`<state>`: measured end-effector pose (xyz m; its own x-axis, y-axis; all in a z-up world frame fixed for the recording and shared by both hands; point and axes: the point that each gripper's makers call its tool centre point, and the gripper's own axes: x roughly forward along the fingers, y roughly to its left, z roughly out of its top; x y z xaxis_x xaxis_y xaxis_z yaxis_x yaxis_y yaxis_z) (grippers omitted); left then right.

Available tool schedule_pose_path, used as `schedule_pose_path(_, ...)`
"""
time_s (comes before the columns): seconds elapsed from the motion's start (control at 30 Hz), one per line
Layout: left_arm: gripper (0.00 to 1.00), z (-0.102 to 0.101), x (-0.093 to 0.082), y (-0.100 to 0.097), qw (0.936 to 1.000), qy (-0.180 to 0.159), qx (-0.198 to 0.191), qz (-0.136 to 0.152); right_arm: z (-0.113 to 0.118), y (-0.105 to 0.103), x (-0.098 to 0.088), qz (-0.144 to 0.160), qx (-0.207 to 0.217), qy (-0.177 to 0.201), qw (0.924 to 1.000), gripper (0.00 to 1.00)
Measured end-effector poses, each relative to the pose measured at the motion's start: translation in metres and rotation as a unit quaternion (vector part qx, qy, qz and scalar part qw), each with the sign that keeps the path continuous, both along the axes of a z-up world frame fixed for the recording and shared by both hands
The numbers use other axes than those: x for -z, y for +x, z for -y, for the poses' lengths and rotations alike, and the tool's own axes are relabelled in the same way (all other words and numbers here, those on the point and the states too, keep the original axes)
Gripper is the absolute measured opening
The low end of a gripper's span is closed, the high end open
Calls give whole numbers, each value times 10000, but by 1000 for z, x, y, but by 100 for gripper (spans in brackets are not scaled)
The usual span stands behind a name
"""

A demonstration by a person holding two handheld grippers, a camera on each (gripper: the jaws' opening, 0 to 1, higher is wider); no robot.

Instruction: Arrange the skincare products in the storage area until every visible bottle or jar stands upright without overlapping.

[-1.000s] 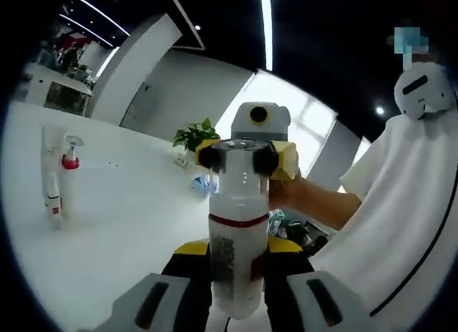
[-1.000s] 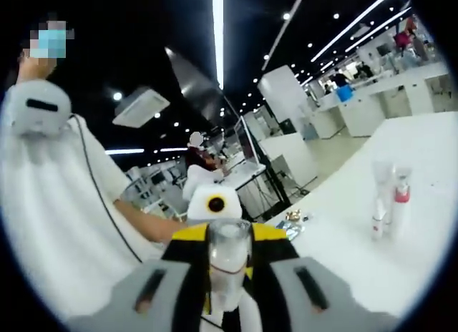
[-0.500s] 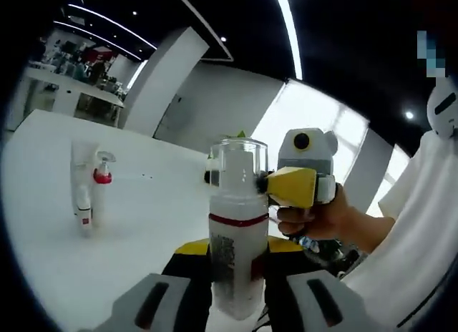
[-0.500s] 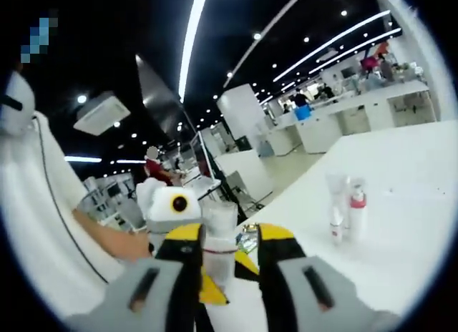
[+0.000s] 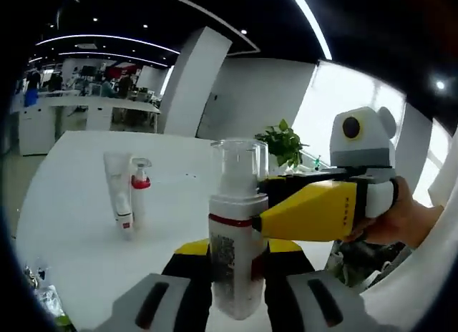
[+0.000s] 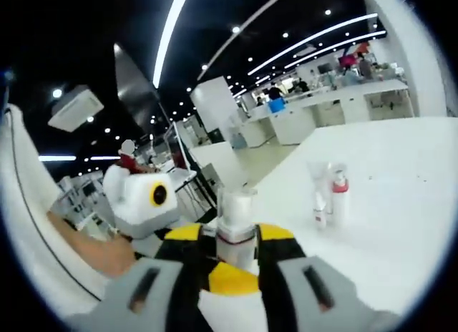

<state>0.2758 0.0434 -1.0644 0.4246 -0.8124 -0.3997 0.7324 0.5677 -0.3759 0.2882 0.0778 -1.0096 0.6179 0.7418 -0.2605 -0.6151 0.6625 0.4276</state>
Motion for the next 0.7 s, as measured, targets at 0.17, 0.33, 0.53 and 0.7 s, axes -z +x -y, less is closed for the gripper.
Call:
schedule_pose_path(0.17, 26, -3, 8, 6, 9991, 299, -274, 135, 3, 3, 11, -192, 227, -100, 9995, 27)
schedule_pose_path(0.33, 26, -7, 13, 5, 9985, 438, -294, 133, 3, 1, 20, -412, 245, -140, 9988, 21)
schedule_pose_path(0.53, 27, -9, 16, 7, 9973, 615, -324, 229, 2, 1, 23, -409, 125, -270, 9987, 20)
schedule_pose_path(0.7, 27, -10, 17, 10, 9971, 613, -350, 297, 1, 2, 23, -307, 68, -339, 9989, 20)
